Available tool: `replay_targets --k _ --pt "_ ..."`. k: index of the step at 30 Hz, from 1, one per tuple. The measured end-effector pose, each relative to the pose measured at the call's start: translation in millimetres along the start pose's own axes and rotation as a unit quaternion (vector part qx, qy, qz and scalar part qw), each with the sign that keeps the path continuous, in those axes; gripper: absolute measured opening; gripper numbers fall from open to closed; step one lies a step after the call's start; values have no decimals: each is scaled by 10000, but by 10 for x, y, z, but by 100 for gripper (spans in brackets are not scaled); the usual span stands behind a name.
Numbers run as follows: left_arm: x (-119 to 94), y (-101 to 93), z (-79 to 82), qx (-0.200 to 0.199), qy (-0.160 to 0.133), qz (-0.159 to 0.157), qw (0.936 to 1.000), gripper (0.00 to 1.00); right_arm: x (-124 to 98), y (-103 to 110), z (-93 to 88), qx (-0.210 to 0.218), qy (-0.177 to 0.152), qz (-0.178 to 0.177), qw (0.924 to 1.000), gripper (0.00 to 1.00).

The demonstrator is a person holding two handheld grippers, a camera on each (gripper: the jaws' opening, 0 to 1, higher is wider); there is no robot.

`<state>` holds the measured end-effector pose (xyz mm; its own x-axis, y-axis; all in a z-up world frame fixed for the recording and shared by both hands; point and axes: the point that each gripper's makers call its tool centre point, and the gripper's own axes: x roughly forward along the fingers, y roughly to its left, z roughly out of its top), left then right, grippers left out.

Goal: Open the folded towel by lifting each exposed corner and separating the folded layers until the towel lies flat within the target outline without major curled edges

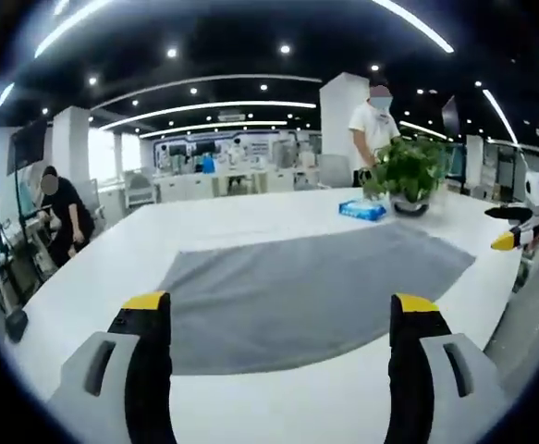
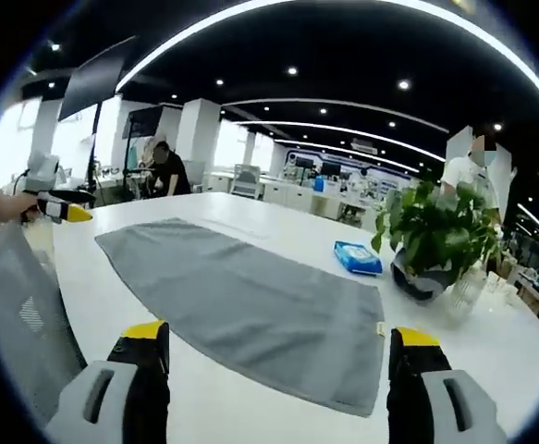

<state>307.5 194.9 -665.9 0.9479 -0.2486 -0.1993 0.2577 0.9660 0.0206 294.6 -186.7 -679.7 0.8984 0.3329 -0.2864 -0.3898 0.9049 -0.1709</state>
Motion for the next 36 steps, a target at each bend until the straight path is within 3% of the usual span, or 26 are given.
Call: replay_targets --k 4,7,9,11,12,16,18,21,27,36 --pt "-64 -177 -1 -23 -145 -119 9998 98 -44 115 131 477 -276 41 9985 100" --pt "-59 -282 -15 14 -107 -222 9997 98 -68 209 100 541 -270 67 9981 100" --pt "-59 -352 53 -71 -289 -295 9991 98 -99 229 90 505 -298 16 9983 100" --pt "-58 -431 69 98 -318 -394 9987 99 -126 208 90 469 -342 -48 9983 99" --pt "-49 -422 52 389 -322 -398 9979 98 -147 177 104 462 -423 -95 9980 99" --pt "-35 -435 36 76 -384 -647 9971 96 -164 164 189 490 -669 -116 9965 99" --pt "-4 -398 -35 81 -273 -662 9974 96 -167 165 222 413 -754 -123 9962 99" --pt "-7 -426 -113 190 -33 -625 9979 94 -154 168 162 417 -591 -127 9973 96" --pt "-24 -408 -143 74 72 -523 9986 91 -135 210 48 439 -290 -22 9986 89" --pt "-51 -381 -74 75 -24 -356 9993 90 -104 296 -47 236 27 187 9995 90"
